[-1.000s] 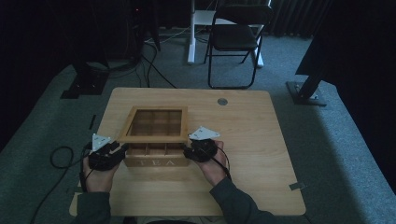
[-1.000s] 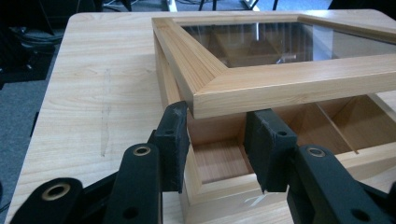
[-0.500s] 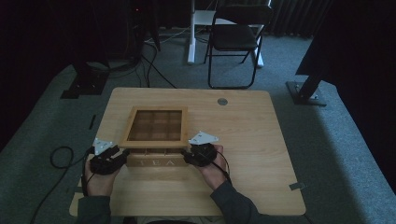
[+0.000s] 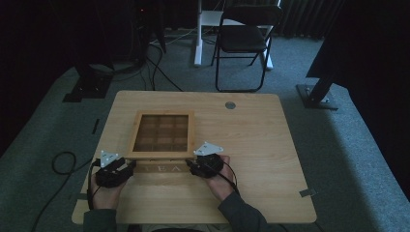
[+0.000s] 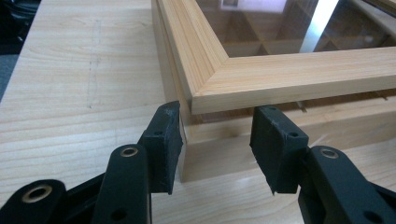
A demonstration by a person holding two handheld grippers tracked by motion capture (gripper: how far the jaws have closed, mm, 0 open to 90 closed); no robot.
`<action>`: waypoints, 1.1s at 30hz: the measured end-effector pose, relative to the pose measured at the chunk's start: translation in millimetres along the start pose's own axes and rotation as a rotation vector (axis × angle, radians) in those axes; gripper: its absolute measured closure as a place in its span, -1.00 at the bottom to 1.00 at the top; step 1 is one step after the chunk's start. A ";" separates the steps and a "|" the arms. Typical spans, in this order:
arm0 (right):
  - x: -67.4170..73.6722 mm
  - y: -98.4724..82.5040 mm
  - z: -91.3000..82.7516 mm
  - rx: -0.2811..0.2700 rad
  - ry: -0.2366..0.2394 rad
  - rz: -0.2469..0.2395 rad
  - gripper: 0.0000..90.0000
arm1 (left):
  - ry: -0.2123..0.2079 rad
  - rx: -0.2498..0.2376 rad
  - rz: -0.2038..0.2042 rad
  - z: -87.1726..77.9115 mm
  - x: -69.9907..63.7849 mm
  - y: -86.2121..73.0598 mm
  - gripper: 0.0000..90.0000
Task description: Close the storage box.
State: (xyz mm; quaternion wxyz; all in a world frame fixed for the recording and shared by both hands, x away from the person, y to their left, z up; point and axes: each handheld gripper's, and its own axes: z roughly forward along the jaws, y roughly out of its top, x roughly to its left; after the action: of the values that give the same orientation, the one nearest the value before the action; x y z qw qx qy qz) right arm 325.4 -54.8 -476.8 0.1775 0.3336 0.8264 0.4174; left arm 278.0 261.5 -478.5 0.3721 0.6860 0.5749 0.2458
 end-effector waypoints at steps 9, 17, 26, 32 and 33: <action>-1.5 -8.6 0.9 0.020 0.001 0.012 0.09 | -0.007 0.013 -0.009 0.9 -1.3 -6.7 0.18; -0.6 -12.7 -2.7 0.015 0.016 0.020 0.04 | -0.039 -0.052 -0.039 -14.3 -0.7 -1.1 0.16; -11.6 -12.2 -16.0 -0.024 0.009 0.048 0.00 | -0.032 -0.070 -0.035 -20.5 -2.1 0.8 0.16; -27.9 -16.2 -25.2 -0.032 -0.029 0.071 -0.03 | -0.024 -0.078 -0.032 -25.0 -1.7 -0.2 0.14; -30.7 -17.5 -26.0 -0.030 -0.044 0.069 -0.04 | -0.019 -0.080 -0.034 -25.5 -1.0 -1.4 0.14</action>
State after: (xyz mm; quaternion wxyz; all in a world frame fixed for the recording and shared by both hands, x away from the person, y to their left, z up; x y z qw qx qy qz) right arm 325.4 -98.6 -475.1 0.1861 0.3683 0.8040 0.4282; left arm 257.5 266.5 -464.1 0.4090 0.6630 0.5724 0.2559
